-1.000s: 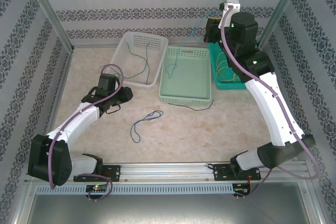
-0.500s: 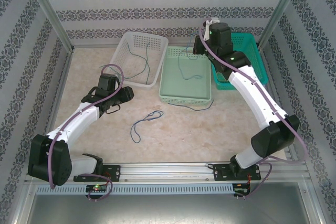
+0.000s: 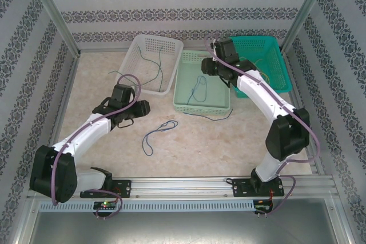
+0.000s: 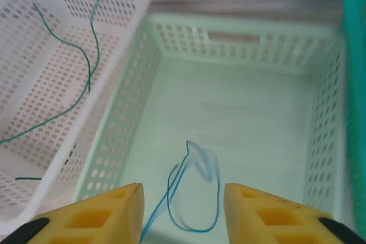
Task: Untangle the cables
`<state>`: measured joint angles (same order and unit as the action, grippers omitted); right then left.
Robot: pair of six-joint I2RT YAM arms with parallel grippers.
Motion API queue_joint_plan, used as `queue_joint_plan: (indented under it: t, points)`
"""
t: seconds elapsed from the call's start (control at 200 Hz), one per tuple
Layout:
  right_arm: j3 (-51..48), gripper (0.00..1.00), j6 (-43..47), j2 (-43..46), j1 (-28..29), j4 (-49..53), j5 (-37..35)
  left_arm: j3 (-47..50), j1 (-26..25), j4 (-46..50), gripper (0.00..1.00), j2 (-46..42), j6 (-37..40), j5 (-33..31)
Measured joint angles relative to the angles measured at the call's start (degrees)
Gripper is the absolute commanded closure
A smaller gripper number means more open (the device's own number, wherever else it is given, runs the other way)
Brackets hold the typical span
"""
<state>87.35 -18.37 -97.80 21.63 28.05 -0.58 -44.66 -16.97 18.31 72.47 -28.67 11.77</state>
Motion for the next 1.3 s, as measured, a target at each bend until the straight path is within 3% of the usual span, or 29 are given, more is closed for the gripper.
queue_joint_plan:
  t: [0.085,0.15,0.215,0.694,1.299]
  points:
    - [0.0,0.49,0.1,-1.6,-0.1,1.6,0.5,1.4,-1.0,1.5,0.48,0.0,0.2,-0.1]
    - [0.0,0.34,-0.3,-1.9,-0.2,2.7,0.7,2.6,-1.7,2.7,0.48,-0.2,0.2,-0.3]
    - [0.0,0.30,-0.6,-1.8,-0.5,3.4,0.7,3.8,-2.7,4.0,0.48,-0.7,0.1,-0.6]
    - [-1.7,0.26,-0.8,6.0,-0.9,3.9,3.6,9.8,-11.1,8.1,0.52,-6.8,-0.5,-1.6]
    - [-4.2,0.25,-0.9,7.0,-0.9,3.9,3.7,11.6,-11.5,8.5,0.65,-1.5,-2.3,-7.8]
